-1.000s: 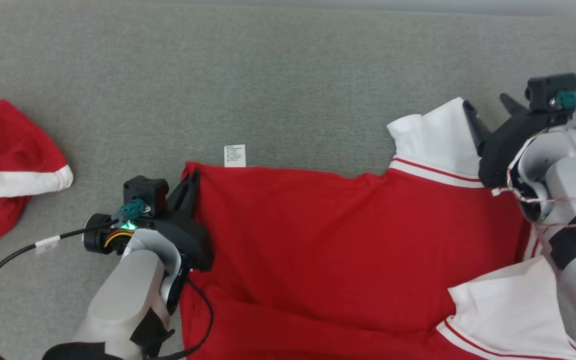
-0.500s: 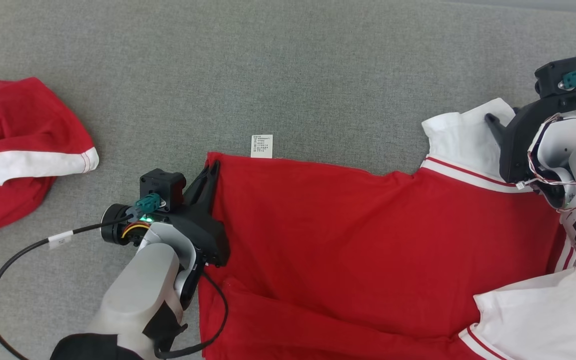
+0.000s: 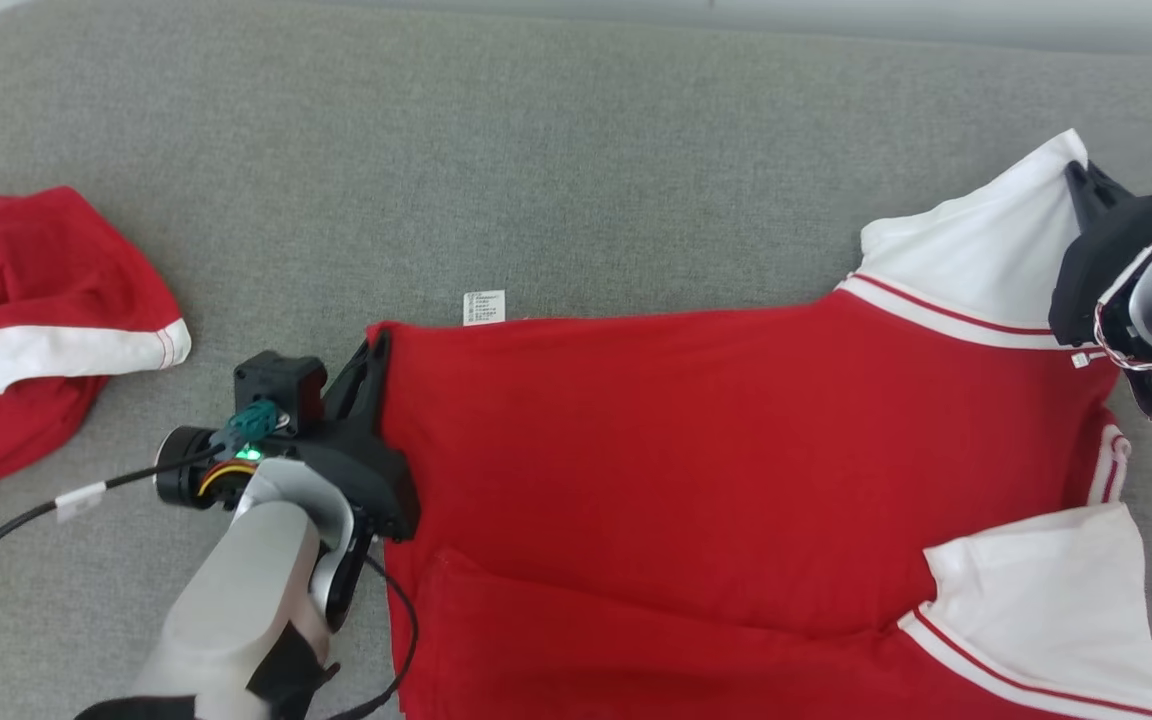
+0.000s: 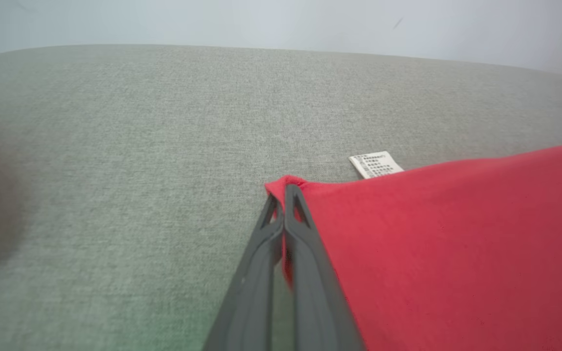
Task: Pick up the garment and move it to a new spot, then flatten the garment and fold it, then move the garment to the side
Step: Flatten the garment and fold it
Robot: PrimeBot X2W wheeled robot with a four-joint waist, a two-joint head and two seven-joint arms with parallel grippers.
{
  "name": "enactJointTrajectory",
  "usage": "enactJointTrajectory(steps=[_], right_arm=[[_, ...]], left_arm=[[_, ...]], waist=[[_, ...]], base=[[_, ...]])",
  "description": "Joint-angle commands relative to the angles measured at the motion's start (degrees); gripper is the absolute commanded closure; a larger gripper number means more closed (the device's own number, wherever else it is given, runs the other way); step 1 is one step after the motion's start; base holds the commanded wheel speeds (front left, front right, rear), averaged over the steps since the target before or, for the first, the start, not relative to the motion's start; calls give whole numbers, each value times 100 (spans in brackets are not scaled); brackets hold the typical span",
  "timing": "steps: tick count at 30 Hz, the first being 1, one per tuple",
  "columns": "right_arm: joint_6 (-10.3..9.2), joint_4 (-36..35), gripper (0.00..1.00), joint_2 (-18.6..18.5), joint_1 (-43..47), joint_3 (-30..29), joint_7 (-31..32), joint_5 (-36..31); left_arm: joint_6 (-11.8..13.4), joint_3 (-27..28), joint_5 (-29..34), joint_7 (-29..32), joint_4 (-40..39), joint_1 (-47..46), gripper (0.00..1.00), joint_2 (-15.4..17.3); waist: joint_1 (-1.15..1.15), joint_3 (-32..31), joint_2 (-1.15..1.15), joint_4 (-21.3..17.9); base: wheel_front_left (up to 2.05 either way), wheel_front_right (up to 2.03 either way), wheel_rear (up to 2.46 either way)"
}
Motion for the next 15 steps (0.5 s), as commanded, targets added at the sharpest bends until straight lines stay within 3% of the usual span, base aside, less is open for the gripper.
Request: enactJointTrajectory(steps=[1,15], right_arm=[[-13,141,100,63,-64,-80,-289,-150],[-13,490,100,520,856,-200,-1309,67]], left_arm=[[38,76,91,-16,-86,204,100,99],[7,515,492,-16,-882,1258,100,254]], waist=[[0,-183,-1,-83],[0,-1084,-1,-424]], base=[[0,0,0],[0,0,0]])
